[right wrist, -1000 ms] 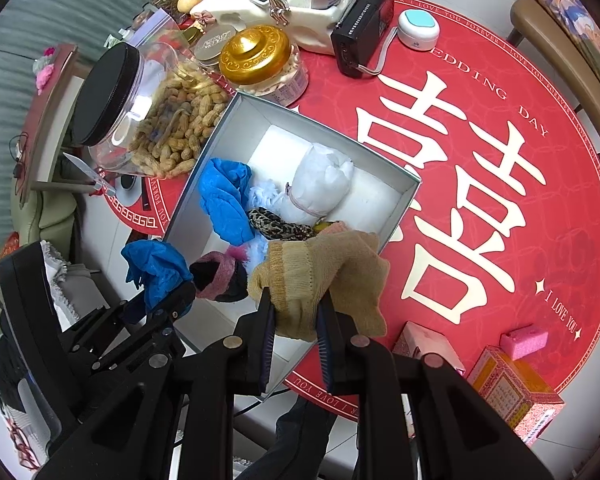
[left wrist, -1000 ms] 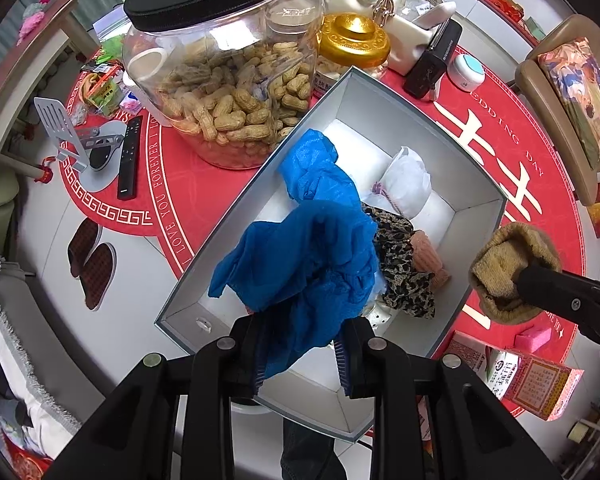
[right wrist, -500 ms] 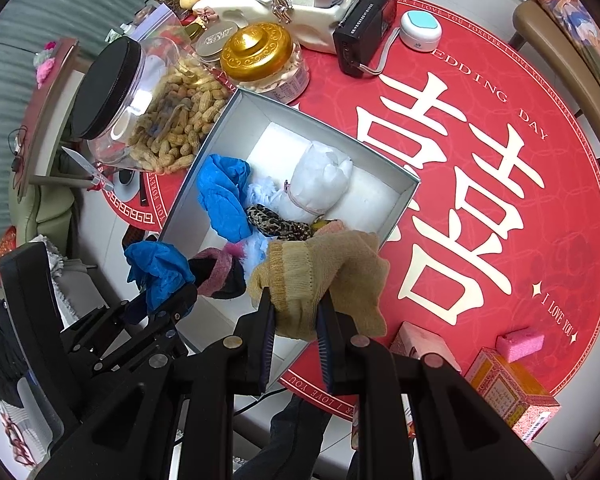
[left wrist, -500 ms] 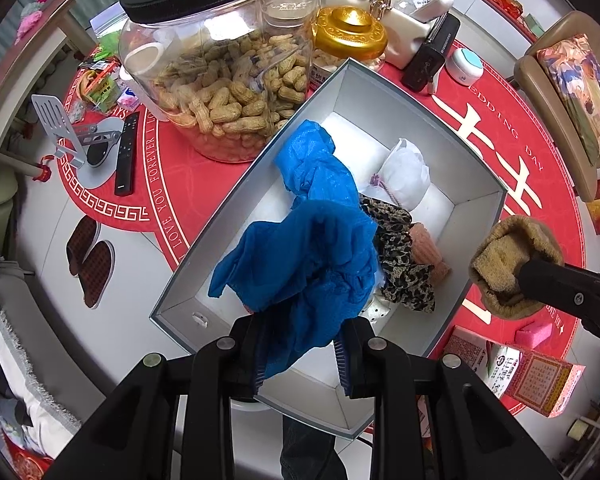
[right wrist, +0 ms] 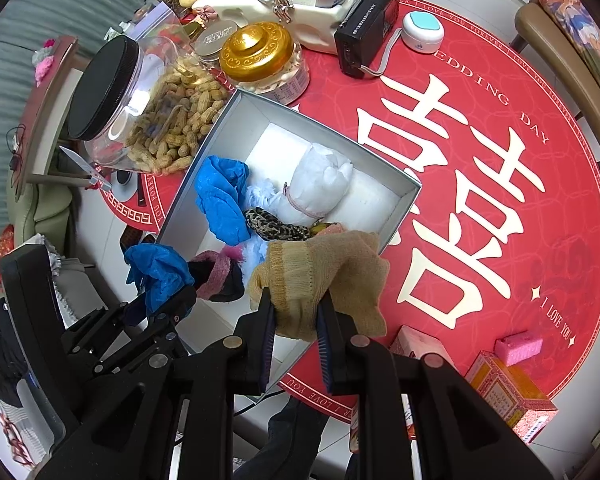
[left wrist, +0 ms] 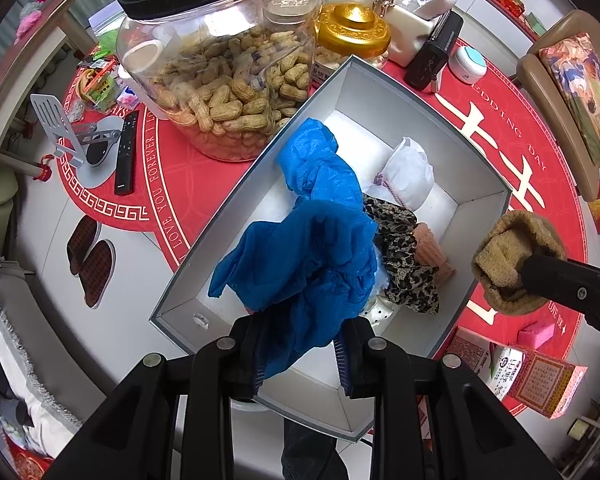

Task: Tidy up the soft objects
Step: 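Lower the beige glove and blue glove over the white box, then open both tools to drop the gloves into the box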

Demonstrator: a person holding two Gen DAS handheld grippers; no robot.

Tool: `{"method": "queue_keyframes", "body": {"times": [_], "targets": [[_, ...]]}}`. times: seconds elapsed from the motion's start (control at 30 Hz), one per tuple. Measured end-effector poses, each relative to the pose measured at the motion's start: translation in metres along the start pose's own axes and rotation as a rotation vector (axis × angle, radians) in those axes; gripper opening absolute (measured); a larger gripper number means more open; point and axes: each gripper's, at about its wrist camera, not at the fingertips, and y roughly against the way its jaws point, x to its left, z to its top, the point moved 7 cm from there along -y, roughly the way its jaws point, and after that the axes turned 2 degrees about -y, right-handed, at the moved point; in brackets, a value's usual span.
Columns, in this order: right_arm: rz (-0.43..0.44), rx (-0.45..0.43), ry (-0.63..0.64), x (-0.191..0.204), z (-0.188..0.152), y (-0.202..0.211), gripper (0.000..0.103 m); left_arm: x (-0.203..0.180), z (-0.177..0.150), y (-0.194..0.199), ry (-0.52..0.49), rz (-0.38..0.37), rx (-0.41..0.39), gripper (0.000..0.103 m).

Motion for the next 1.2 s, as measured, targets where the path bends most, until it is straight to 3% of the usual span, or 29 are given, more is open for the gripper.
{"method": "queue_keyframes", "body": {"times": [1.07, 1.1, 1.13, 1.2], "targets": [[-0.034, -0.009, 0.040, 0.002, 0.013, -0.014, 0.021, -0.003, 0.001, -0.010, -0.006, 0.013, 0.014, 0.031], [-0.035, -0.013, 0.044, 0.002, 0.013, -0.013, 0.021, -0.003, 0.002, -0.010, -0.004, 0.014, 0.007, 0.043], [-0.037, -0.018, 0.048, 0.003, 0.013, -0.013, 0.021, -0.003, 0.002, -0.010, -0.002, 0.009, 0.002, 0.069], [-0.037, -0.024, 0.056, 0.004, 0.012, -0.011, 0.026, -0.003, 0.002, -0.008, 0.007, -0.009, -0.012, 0.095]]}}
